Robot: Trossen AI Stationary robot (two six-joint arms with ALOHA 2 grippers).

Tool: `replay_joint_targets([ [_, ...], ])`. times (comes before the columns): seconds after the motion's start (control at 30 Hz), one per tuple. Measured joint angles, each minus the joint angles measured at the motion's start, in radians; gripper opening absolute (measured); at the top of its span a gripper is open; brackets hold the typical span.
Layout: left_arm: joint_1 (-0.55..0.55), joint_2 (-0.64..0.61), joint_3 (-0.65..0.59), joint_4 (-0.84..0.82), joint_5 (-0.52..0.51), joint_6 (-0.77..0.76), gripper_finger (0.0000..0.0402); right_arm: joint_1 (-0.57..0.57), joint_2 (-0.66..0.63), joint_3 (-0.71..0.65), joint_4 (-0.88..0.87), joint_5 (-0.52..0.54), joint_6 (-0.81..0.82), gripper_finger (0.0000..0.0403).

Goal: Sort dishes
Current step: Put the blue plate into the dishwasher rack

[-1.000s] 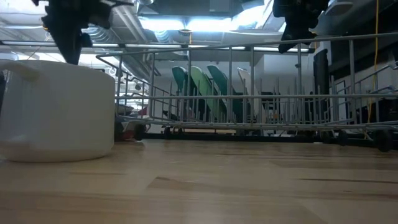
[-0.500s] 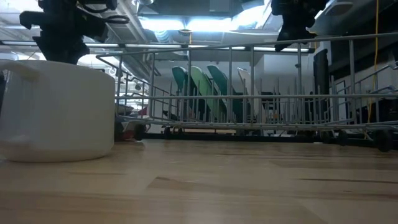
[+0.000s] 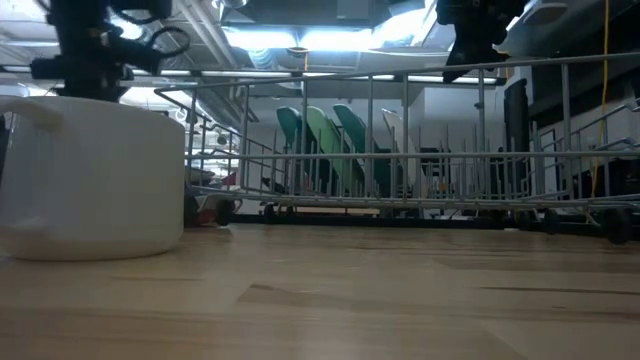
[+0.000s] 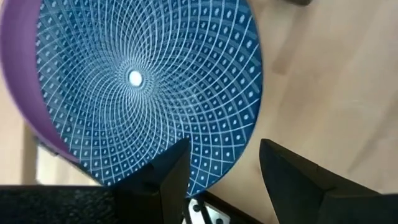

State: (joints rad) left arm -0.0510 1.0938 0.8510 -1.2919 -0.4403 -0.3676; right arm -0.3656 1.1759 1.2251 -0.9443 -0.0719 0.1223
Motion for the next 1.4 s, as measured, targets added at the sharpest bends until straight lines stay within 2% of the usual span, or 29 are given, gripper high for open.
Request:
replay_joint_targets([
  [0.27,-0.146,0.000,-0.104,0.099,-0.126,-0.128,0.0182,0.000,0.000,0.000,0.000,0.000,0.000,0.0065],
  [0.43,-0.180,0.000,-0.125,0.101,-0.149,-0.198,0.0182,0.000,0.000,0.000,0.000,0.000,0.000,0.0065],
  [0.6,-0.214,0.015,-0.126,0.102,-0.152,-0.202,0.0182,0.000,0.000,0.000,0.000,0.000,0.000,0.0065],
  [0.97,-0.246,0.134,-0.126,0.104,-0.169,-0.224,0.0182,0.000,0.000,0.000,0.000,0.000,0.000,0.0065],
  [1.17,-0.246,0.196,-0.126,0.104,-0.210,-0.264,0.0182,0.000,0.000,0.000,-0.001,0.000,0.000,0.0065],
  [1.4,-0.245,0.213,-0.126,0.098,-0.263,-0.322,0.0182,0.000,0.000,0.000,-0.001,0.000,-0.001,0.0065],
])
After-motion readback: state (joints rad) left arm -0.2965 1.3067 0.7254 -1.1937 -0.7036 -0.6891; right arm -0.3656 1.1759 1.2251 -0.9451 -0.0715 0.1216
